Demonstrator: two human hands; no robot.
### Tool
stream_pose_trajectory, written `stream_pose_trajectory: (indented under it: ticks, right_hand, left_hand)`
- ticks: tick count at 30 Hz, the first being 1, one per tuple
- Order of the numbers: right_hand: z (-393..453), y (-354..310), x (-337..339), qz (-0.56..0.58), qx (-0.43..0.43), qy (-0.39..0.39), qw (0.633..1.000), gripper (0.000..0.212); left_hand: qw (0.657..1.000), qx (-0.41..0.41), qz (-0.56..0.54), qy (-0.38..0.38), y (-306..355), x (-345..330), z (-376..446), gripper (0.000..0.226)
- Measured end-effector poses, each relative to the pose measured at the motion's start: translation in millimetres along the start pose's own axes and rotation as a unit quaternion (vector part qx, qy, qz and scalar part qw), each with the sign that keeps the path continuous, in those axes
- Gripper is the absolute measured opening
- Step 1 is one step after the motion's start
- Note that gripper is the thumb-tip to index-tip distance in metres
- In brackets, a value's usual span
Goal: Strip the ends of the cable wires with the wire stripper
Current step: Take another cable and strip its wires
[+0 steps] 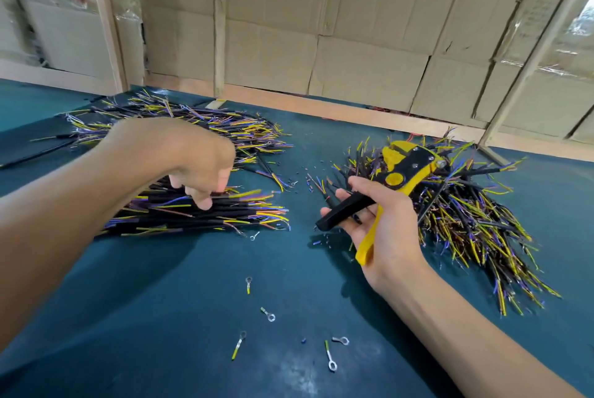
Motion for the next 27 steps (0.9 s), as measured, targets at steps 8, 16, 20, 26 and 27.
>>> stream_pose_trajectory:
  ticks: [8,16,20,26,27]
  right_hand:
    - [-5,1,-19,0.009,-0.020,-0.118,0.993,0.011]
    - [-9,-12,-26,-0.071,0.042,-0.173,0.982,0.015]
    - [-9,-17,-27,-0.067,0.054,-0.184,0.979,0.006]
    - [-6,-31,-24,-0.102,0.090,-0.186,0.973,0.011]
    - [-6,-32,-22,-0.115,0.094,-0.180,0.972,0.007]
  left_hand:
    - [0.904,-0.225,-0.061,0.357,30,28,-27,0.013]
    - [0.751,-0.399,-0.320,0.417,53,-1,-33,0.026]
    - [0.597,-0.484,-0.625,0.134,69,-13,-18,0.027]
    - [0.621,-0.524,-0.582,0.014,97,-26,-24,0.028]
    - [0.624,-0.526,-0.578,0.002,99,-28,-24,0.025]
Point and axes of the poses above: each hand's wrist, its own z-axis towards the middle knuckle, its own x-axis out of the back of the hand, y = z × x, the point moved 7 cm from there along z, towards the middle knuckle, and after that the axes turned 15 degrees about -y, right-handed, at the moved point
